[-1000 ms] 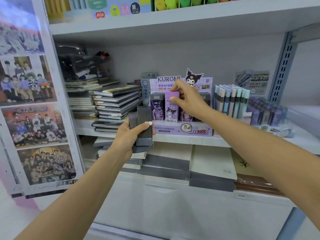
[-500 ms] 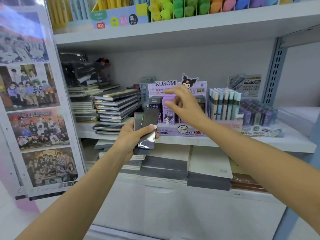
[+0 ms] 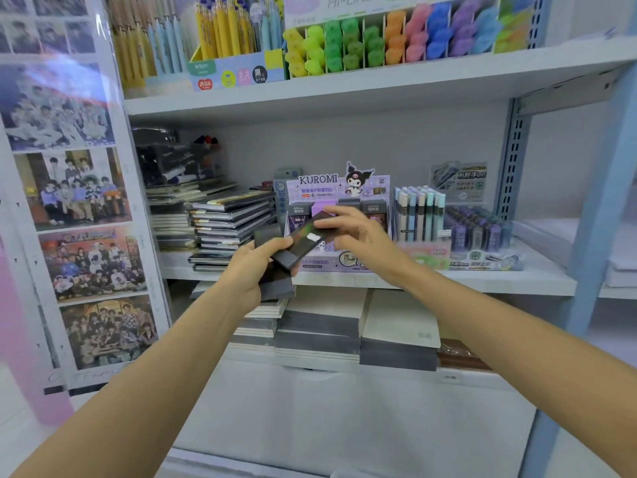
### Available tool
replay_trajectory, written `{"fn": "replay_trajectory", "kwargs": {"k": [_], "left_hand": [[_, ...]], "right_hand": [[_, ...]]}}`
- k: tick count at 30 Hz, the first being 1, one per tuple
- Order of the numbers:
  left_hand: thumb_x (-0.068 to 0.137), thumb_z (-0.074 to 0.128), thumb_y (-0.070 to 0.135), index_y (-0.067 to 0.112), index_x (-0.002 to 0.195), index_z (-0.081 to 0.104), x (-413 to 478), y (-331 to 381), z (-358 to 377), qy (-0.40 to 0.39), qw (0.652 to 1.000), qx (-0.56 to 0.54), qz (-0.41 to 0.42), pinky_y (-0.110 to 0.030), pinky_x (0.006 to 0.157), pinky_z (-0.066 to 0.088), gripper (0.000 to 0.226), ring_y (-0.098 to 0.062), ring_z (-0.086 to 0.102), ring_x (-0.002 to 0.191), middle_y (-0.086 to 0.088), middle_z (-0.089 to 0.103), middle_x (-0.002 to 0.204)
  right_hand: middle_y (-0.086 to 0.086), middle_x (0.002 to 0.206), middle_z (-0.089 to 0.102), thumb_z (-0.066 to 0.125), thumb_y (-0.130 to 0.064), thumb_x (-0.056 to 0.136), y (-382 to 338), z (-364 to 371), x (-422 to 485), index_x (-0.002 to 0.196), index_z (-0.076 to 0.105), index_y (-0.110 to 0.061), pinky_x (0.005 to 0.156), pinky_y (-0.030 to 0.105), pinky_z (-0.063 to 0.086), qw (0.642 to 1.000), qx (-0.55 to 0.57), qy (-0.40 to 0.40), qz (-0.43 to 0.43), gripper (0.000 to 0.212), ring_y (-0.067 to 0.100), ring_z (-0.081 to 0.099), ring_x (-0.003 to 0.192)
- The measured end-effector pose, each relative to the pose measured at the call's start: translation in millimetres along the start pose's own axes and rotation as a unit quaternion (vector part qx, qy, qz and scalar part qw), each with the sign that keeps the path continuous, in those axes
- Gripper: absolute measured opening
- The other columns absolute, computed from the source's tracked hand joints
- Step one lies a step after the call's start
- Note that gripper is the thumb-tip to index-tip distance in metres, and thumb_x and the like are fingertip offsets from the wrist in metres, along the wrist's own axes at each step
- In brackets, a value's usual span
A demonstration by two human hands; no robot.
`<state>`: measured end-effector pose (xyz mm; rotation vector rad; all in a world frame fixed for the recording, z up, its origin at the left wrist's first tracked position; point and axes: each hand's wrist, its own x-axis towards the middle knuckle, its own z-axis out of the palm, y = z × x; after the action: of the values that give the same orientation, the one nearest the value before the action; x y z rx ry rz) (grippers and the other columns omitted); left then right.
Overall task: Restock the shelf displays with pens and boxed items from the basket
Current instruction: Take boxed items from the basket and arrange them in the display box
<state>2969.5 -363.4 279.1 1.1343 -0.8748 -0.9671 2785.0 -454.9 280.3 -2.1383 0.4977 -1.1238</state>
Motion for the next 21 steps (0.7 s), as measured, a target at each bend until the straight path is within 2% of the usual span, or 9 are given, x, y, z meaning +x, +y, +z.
{"fn": "replay_trajectory", "kwargs": {"k": [1,3,5,9,11,13,15,18,21], "left_hand": [[0.087,0.069,0.019,0.001,0.105,0.061,-1.5,2.5,2.0,0.001,1.0,-0.001,-0.011,-0.022,0.048,0.051,0.027,-0.02,0.061,0.047,-0.013,0.068,0.063],[0.088,0.067,0.022,-0.001,0.103,0.063,-5.1,6.0,6.6,-0.004,1.0,0.0,-0.027,-0.022,0.051,0.054,0.027,-0.02,0.061,0.048,-0.015,0.069,0.066],[0.09,0.065,0.03,0.0,0.104,0.065,-9.3,8.2,11.8,-0.011,1.0,0.0,-0.029,-0.023,0.054,0.055,0.032,-0.02,0.062,0.051,-0.015,0.07,0.071],[0.092,0.054,0.054,0.003,0.114,0.066,-16.1,11.6,17.7,-0.041,0.997,-0.061,-0.025,-0.027,0.053,0.056,0.057,-0.021,0.067,0.059,-0.014,0.07,0.081],[0.09,0.049,0.063,0.004,0.113,0.067,-17.7,12.6,19.3,-0.054,0.995,-0.08,-0.033,-0.029,0.054,0.057,0.065,-0.023,0.068,0.062,-0.016,0.07,0.084],[0.088,0.049,0.065,0.008,0.111,0.066,-18.3,11.8,22.3,-0.053,0.995,-0.077,-0.032,-0.03,0.056,0.058,0.065,-0.025,0.068,0.062,-0.015,0.07,0.084],[0.086,0.06,0.058,0.011,0.109,0.066,-18.6,8.4,25.9,-0.031,0.998,-0.046,-0.014,-0.031,0.06,0.059,0.053,-0.023,0.069,0.064,-0.011,0.072,0.085],[0.083,0.075,0.026,0.009,0.11,0.064,-18.1,-0.2,27.8,-0.017,0.999,-0.005,0.049,-0.029,0.06,0.058,0.034,-0.021,0.071,0.067,-0.011,0.073,0.091],[0.082,0.075,0.011,0.004,0.109,0.062,-16.4,-5.9,25.8,-0.005,0.996,0.026,0.083,-0.027,0.055,0.056,0.031,-0.018,0.068,0.059,-0.01,0.073,0.076]], "right_hand": [[-0.002,0.141,0.042,0.054,0.006,0.087,0.4,-0.2,-4.3,0.121,0.065,-0.022,0.093,0.029,0.052,1.0,-0.014,-0.02,-0.01,0.045,0.017,0.057,0.114],[0.001,0.138,0.048,0.062,0.003,0.087,1.7,-0.1,-10.2,0.122,0.066,-0.019,0.093,0.029,0.051,0.999,-0.045,-0.012,-0.023,0.041,0.016,0.06,0.107],[0.004,0.127,0.058,0.069,-0.008,0.087,1.9,-0.4,-12.8,0.117,0.07,-0.016,0.089,0.032,0.053,0.998,-0.04,0.033,-0.023,0.031,0.012,0.06,0.1],[0.009,0.094,0.072,0.066,-0.017,0.09,-1.3,-2.2,-17.3,0.109,0.072,-0.017,0.073,0.038,0.055,0.995,-0.007,0.098,-0.027,0.02,0.023,0.065,0.079],[0.006,0.084,0.073,0.064,-0.017,0.092,-1.7,-2.6,-19.2,0.105,0.073,-0.017,0.056,0.03,0.052,0.992,0.025,0.12,-0.015,0.016,0.015,0.061,0.06],[0.001,0.08,0.072,0.062,-0.017,0.094,-1.6,-2.6,-20.1,0.1,0.074,-0.016,0.045,0.02,0.045,0.989,0.04,0.143,-0.001,0.014,0.009,0.057,0.047],[-0.002,0.076,0.071,0.06,-0.019,0.095,-2.0,-2.6,-21.5,0.096,0.073,-0.018,0.041,0.018,0.042,0.988,0.054,0.145,0.009,0.013,0.009,0.056,0.044],[-0.005,0.067,0.07,0.058,-0.02,0.096,-2.6,0.2,-25.6,0.092,0.071,-0.021,0.04,0.019,0.043,0.992,0.066,0.111,0.014,0.013,0.012,0.058,0.043],[-0.001,0.065,0.069,0.059,-0.022,0.096,0.8,5.6,-27.8,0.09,0.07,-0.019,0.04,0.022,0.043,0.996,0.048,0.067,0.027,0.014,0.016,0.059,0.043]]}}
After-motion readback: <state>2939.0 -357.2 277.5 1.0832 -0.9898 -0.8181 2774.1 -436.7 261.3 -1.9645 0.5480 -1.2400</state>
